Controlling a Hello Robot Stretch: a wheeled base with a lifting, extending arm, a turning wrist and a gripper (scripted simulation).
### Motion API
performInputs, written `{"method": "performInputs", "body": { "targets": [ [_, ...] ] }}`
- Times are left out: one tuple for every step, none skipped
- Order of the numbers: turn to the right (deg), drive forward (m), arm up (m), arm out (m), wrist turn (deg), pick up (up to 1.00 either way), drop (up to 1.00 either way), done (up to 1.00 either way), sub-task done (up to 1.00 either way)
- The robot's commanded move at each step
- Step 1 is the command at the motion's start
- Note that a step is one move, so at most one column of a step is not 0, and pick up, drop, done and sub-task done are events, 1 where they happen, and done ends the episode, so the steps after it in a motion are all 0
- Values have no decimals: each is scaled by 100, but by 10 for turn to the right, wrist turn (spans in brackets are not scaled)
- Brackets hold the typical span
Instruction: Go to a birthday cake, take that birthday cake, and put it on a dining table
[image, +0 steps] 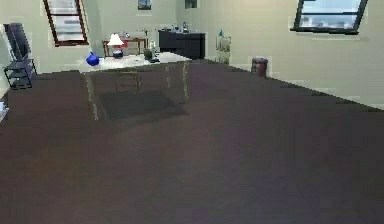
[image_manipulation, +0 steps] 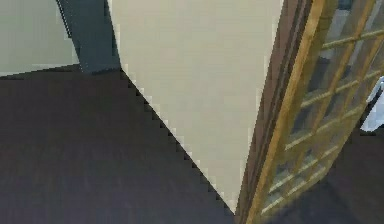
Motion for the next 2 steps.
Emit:
{"method": "performInputs", "body": {
  "targets": [
    [90,0,0,0,0,0,0,0,0],
    [0,100,0,0,0,0,0,0,0]
  ]
}}
